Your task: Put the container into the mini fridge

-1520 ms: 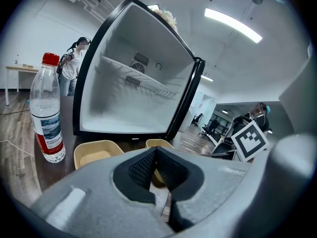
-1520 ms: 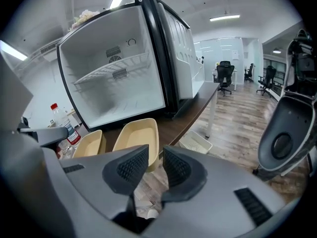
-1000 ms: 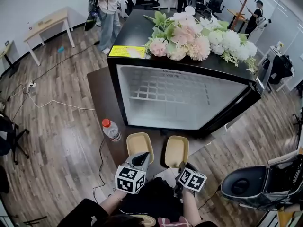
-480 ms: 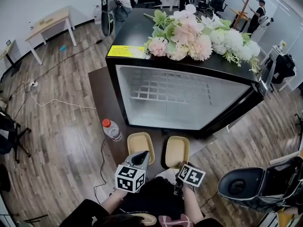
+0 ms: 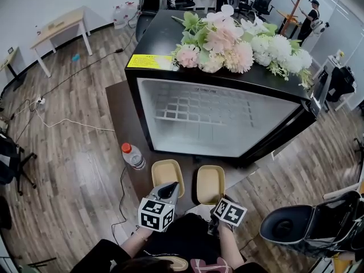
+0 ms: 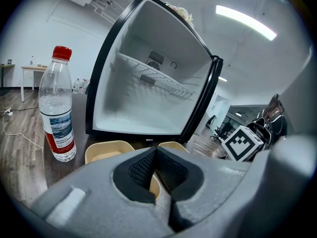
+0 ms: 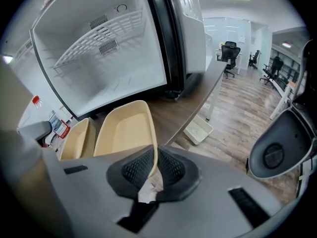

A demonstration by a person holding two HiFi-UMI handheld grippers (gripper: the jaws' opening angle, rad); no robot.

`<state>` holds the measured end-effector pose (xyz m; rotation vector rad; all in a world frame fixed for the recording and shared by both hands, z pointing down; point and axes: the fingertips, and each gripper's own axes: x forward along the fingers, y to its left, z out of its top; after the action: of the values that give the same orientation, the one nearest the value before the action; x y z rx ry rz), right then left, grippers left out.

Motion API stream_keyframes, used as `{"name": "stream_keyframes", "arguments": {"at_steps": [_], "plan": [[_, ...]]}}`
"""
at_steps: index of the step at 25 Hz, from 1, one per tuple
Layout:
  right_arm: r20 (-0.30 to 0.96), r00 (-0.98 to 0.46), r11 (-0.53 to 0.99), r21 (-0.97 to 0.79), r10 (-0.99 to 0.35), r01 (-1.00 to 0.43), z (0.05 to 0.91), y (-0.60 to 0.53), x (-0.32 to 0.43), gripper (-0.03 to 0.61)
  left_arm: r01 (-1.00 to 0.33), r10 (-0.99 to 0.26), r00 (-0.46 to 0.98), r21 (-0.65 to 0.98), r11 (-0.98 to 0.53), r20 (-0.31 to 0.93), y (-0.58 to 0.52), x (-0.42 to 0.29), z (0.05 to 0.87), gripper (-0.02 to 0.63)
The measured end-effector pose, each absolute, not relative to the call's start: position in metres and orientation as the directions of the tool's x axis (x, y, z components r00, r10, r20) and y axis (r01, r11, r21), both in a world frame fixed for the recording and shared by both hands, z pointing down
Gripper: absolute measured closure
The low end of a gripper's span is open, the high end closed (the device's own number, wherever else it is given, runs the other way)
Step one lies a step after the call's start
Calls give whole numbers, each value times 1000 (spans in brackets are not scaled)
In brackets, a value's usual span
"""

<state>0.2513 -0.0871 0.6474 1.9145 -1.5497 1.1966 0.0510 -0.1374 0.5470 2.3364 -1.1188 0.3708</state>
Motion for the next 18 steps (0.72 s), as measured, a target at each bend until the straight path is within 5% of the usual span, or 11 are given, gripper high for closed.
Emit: {"name": "stream_keyframes", "arguments": {"at_steps": [18], "plan": [[676, 49, -275, -232, -735, -933, 586, -124, 268, 549, -780, -642, 624, 302, -548, 445, -134, 58, 543, 606]]}}
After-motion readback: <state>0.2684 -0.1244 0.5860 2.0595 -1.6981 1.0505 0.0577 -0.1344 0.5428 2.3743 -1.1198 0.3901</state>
